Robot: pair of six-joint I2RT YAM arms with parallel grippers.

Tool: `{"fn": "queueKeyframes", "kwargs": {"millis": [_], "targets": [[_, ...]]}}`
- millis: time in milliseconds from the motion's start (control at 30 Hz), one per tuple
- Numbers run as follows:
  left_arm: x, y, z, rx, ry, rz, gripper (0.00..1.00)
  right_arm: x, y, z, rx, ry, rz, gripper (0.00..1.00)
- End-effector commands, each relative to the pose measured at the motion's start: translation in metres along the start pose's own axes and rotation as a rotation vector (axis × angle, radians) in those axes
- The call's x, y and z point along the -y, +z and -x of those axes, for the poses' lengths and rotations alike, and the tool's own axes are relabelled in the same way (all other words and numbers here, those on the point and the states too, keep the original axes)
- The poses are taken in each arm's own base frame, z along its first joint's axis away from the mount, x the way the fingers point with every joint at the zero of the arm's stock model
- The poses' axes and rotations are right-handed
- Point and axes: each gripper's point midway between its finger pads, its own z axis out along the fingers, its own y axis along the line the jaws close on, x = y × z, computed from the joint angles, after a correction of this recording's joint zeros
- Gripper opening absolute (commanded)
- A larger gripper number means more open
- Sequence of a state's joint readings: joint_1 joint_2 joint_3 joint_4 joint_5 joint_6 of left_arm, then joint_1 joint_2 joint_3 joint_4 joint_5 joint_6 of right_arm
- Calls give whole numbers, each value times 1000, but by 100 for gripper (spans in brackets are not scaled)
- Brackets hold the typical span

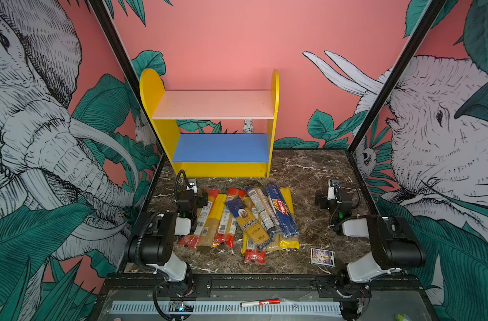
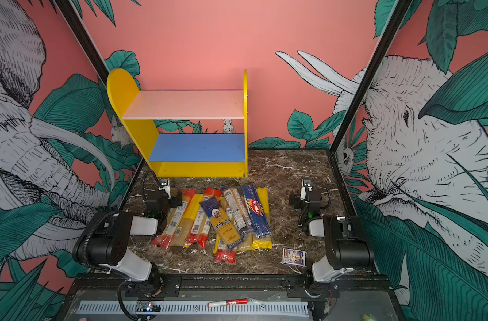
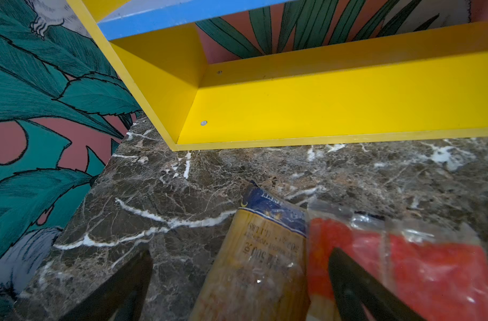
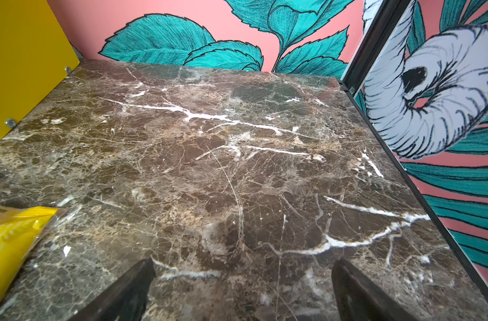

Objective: Arrange pasta packages on shelves
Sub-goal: Pick up the pasta bag from the pasta bags.

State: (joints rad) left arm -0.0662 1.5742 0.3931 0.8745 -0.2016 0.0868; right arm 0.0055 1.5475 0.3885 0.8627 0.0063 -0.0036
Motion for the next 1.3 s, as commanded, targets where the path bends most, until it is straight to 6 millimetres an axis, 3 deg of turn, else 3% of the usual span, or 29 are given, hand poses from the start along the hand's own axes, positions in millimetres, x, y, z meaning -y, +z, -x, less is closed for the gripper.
{"fn": "queueKeyframes", "kwargs": {"millis": [0, 1133, 1267], "targets": [[-2, -3, 15, 48, -14, 5, 100, 0, 1, 12, 45, 3, 1, 99], [-2, -2, 13, 40, -11, 3, 100, 1, 2, 12, 41, 7, 4, 99], [10, -1, 15, 38, 15, -64, 100, 1, 2, 12, 42, 4, 1, 99]]}}
